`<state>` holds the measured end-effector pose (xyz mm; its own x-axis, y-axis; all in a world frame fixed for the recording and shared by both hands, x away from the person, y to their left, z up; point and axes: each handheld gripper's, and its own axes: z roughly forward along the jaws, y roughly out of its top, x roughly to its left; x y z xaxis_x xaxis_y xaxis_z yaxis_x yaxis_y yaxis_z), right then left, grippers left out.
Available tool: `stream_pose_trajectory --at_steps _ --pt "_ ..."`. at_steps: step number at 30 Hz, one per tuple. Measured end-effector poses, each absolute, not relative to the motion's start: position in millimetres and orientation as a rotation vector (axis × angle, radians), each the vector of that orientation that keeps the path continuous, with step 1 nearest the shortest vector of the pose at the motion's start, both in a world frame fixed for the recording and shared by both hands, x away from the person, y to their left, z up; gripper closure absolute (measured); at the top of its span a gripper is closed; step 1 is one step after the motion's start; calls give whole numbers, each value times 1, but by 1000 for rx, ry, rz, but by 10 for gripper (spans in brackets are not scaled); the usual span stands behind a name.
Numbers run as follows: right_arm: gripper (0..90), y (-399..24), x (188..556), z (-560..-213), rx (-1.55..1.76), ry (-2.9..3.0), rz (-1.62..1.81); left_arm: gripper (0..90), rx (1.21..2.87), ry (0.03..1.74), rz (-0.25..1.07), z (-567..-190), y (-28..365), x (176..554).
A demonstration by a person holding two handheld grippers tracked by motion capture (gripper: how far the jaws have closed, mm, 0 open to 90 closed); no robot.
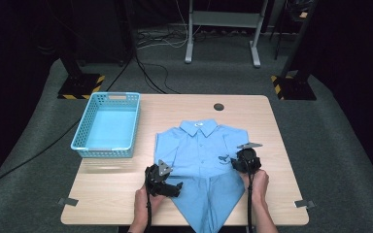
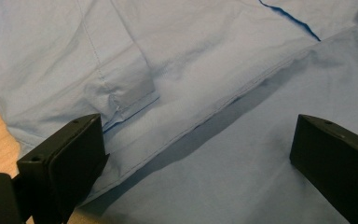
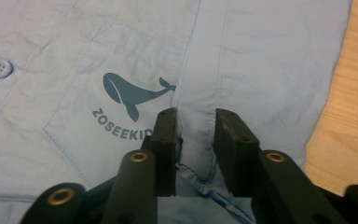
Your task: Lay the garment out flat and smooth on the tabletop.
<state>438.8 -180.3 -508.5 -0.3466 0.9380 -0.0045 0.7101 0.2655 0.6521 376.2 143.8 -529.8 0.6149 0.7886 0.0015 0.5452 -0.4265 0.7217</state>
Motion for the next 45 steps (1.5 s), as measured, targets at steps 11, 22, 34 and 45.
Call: stream_pose_trajectory --at_steps 11,22,34,45 --pt "838 -174 431 -506 1373 2086 726 29 2139 1043 447 -530 144 376" --pt "841 -191 422 -495 1351 1979 754 29 2138 1043 449 -530 144 376" --pt "840 -212 416 -490 1375 1896 769 29 2139 1042 452 -530 143 376" --pt "826 -234 412 -490 1426 1847 759 28 2140 1041 454 -530 143 376"
